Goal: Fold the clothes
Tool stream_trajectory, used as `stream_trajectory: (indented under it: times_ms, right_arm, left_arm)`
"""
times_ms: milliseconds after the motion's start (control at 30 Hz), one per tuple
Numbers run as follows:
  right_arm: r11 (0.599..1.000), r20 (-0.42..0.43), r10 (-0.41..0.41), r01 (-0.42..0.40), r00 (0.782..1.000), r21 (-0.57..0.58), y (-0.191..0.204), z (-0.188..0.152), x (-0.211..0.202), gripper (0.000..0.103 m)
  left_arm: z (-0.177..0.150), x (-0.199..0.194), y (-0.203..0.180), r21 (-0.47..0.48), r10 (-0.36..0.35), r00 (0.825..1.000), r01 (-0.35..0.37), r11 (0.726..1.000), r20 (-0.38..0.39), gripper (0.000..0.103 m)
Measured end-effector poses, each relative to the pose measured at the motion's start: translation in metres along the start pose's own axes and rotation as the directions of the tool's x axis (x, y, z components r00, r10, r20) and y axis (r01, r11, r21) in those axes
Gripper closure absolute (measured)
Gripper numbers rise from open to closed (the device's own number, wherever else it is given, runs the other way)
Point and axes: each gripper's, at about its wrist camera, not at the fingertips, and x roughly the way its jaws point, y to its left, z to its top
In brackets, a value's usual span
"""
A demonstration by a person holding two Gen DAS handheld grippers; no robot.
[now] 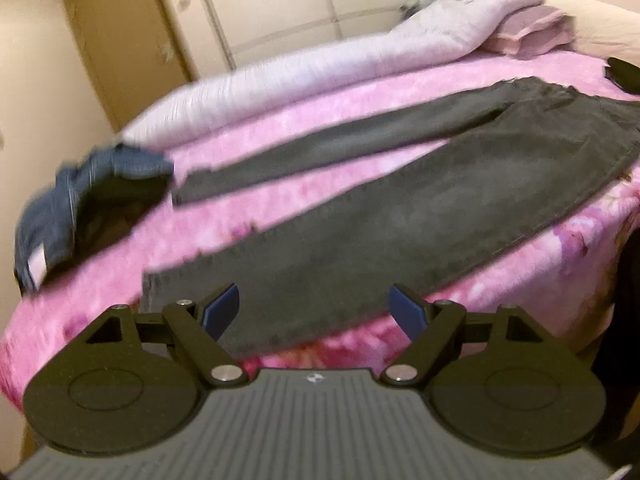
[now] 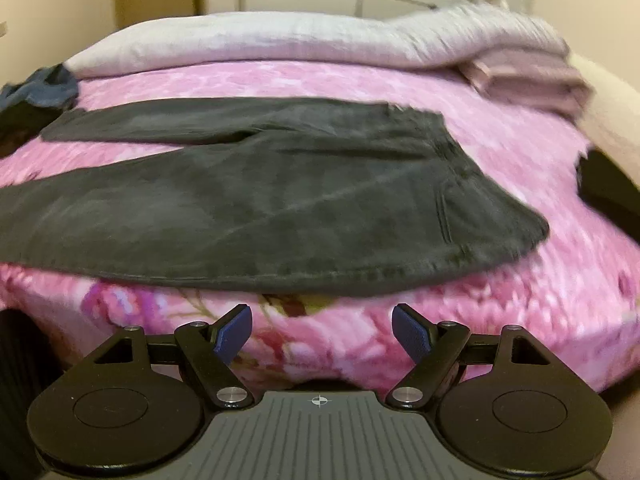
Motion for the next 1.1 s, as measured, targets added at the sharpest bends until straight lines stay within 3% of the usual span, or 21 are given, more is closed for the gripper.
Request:
stream_trajectory:
  times_ms: [33, 100, 233, 367, 567, 767, 833, 900, 933, 967, 1000, 1033, 1100]
  right_arm:
    - [0.998, 0.028, 0.002, -0.001, 1.000, -0.061, 0.001, -0.001, -0.001, 0.023]
    - [0.978, 0.094, -0.019, 0.038, 0.995, -0.206, 0.003, -0.005, -0.001, 0.023]
    - [0.878, 0.170, -0.098, 0.166, 0.981, -0.449, 0.007, -0.020, 0.008, 0.023]
    - [0.841, 0.161, -0.085, 0.157, 0.983, -0.518, 0.010, -0.030, 0.018, 0.023]
    - [0.806, 0.172, -0.064, 0.153, 0.983, -0.572, 0.020, -0.037, 0.032, 0.023]
    - [0.788, 0.200, -0.027, 0.144, 0.979, -0.598, 0.034, -0.031, 0.044, 0.023]
    - [0.776, 0.212, -0.016, 0.146, 0.977, -0.613, 0.039, -0.030, 0.049, 0.023]
    - [0.732, 0.215, -0.037, 0.173, 0.976, -0.659, 0.038, -0.035, 0.056, 0.023]
    - [0.693, 0.218, -0.069, 0.204, 0.973, -0.692, 0.033, -0.040, 0.061, 0.023]
    - [0.651, 0.223, -0.101, 0.234, 0.970, -0.722, 0.028, -0.046, 0.065, 0.023]
    - [0.620, 0.226, -0.134, 0.259, 0.965, -0.741, 0.020, -0.050, 0.069, 0.023]
    - [0.610, 0.224, -0.169, 0.280, 0.960, -0.742, 0.007, -0.054, 0.072, 0.023]
    - [0.587, 0.221, -0.238, 0.321, 0.946, -0.743, -0.019, -0.061, 0.079, 0.023]
  left_arm:
    - [-0.003, -0.002, -0.003, 0.085, 0.018, 1.000, -0.020, 0.996, 0.020, 0.024]
    - [-0.012, -0.001, -0.010, 0.268, 0.072, 0.997, -0.081, 0.960, 0.043, 0.024]
    - [-0.031, 0.014, -0.018, 0.470, 0.118, 0.993, -0.114, 0.875, 0.021, 0.031]
    - [-0.050, 0.032, -0.024, 0.629, 0.163, 0.987, -0.127, 0.767, 0.001, 0.047]
    - [-0.066, 0.064, -0.030, 0.768, 0.168, 0.986, -0.095, 0.634, -0.017, 0.051]
    - [-0.071, 0.080, -0.030, 0.799, 0.154, 0.988, -0.099, 0.593, 0.008, 0.052]
    - [-0.071, 0.085, -0.028, 0.795, 0.160, 0.987, -0.114, 0.596, 0.022, 0.050]
    - [-0.069, 0.088, -0.024, 0.781, 0.165, 0.986, -0.124, 0.612, 0.027, 0.049]
    - [-0.068, 0.088, -0.024, 0.772, 0.166, 0.986, -0.119, 0.624, 0.018, 0.055]
    - [-0.067, 0.089, -0.024, 0.762, 0.165, 0.986, -0.112, 0.638, 0.006, 0.071]
    - [-0.067, 0.090, -0.023, 0.758, 0.168, 0.986, -0.109, 0.643, -0.001, 0.080]
    - [-0.067, 0.091, -0.023, 0.756, 0.173, 0.985, -0.108, 0.645, -0.006, 0.089]
    - [-0.067, 0.092, -0.023, 0.750, 0.180, 0.984, -0.118, 0.651, -0.002, 0.089]
